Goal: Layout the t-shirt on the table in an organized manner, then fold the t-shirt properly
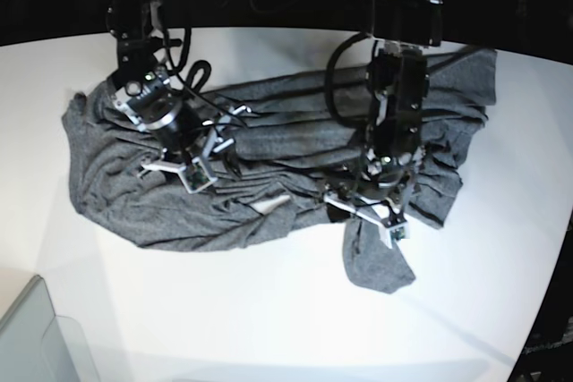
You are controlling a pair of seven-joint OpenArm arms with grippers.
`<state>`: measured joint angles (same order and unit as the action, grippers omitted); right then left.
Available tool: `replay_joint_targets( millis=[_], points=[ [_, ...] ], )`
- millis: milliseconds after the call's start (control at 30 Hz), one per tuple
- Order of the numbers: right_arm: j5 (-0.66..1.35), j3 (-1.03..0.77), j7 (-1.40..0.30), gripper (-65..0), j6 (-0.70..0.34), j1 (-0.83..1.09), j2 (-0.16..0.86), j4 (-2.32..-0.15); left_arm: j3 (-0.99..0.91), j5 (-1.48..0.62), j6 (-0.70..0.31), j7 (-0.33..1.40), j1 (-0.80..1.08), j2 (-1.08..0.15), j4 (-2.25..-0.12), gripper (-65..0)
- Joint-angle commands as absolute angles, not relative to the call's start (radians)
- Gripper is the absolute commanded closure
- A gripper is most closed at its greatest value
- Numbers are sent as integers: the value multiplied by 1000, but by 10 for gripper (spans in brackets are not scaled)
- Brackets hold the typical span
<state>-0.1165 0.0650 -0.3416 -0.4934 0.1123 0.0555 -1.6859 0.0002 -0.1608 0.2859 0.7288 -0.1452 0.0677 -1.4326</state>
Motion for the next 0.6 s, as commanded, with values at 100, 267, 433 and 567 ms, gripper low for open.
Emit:
replay_joint_targets(
  millis=[100,267,433,567],
  points=[
    [-105,64,-317,-274,-490,105,58,-1705,-1,-157,289,719,-125,71,-1544,-471],
    [-105,64,-317,-273,-490,105,56,-1705,-1,-150,289,618,-223,58,-1468,-471],
    [-105,64,-317,-273,-490,107,56,-1701,-1,-150,289,466,-387,28,-1179,-471],
    [-105,64,-317,-273,-490,110,58,-1702,-1,-156,289,380,-538,-2,-897,-471]
  ],
)
